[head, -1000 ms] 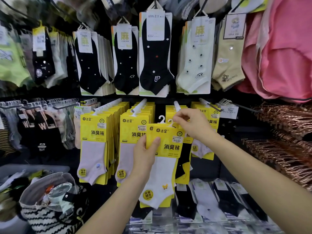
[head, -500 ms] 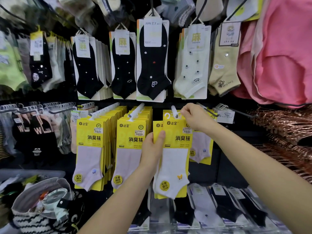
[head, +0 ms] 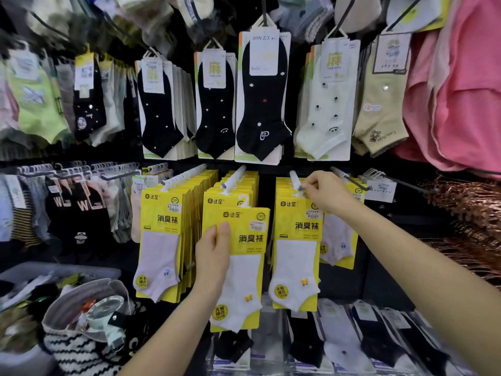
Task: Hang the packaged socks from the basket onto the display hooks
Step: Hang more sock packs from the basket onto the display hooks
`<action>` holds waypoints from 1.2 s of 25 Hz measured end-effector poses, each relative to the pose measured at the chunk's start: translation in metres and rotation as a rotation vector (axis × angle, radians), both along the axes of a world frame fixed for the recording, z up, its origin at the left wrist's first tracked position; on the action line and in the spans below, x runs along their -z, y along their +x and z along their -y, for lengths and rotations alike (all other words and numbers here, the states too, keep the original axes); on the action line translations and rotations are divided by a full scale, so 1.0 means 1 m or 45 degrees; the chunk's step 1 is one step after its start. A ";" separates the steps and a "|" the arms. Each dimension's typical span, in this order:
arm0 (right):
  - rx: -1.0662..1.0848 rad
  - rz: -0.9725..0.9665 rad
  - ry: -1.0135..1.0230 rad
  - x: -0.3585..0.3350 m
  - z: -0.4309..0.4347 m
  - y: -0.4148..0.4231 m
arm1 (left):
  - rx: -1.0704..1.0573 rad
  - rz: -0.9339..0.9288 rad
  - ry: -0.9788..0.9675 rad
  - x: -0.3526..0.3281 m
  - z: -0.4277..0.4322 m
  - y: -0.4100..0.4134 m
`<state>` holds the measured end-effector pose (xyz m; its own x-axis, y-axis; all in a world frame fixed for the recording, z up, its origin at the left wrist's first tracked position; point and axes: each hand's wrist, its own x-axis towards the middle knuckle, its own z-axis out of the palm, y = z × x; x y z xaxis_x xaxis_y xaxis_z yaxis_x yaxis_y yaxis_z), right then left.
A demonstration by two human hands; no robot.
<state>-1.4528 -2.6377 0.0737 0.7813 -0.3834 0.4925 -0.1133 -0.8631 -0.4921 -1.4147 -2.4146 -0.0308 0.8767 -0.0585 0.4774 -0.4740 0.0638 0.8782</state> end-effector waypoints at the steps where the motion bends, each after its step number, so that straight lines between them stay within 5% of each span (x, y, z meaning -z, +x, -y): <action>1: -0.001 0.106 0.026 0.000 -0.001 -0.004 | 0.041 0.011 0.059 -0.002 0.004 -0.003; 4: -0.148 0.304 0.132 0.001 -0.011 -0.022 | 0.196 0.014 0.111 -0.004 0.024 -0.014; 8: -0.348 0.031 0.167 0.007 -0.018 -0.040 | 0.314 -0.024 0.071 -0.005 0.052 -0.026; 17: -0.172 0.090 0.159 -0.011 0.008 -0.017 | 0.162 -0.123 -0.056 -0.028 0.094 -0.015; 25: -0.003 0.110 0.119 0.011 0.011 -0.005 | 0.068 -0.168 0.103 -0.011 0.098 0.005; 30: -0.266 0.258 0.405 0.077 -0.004 -0.018 | 0.458 0.018 0.140 -0.018 0.105 0.004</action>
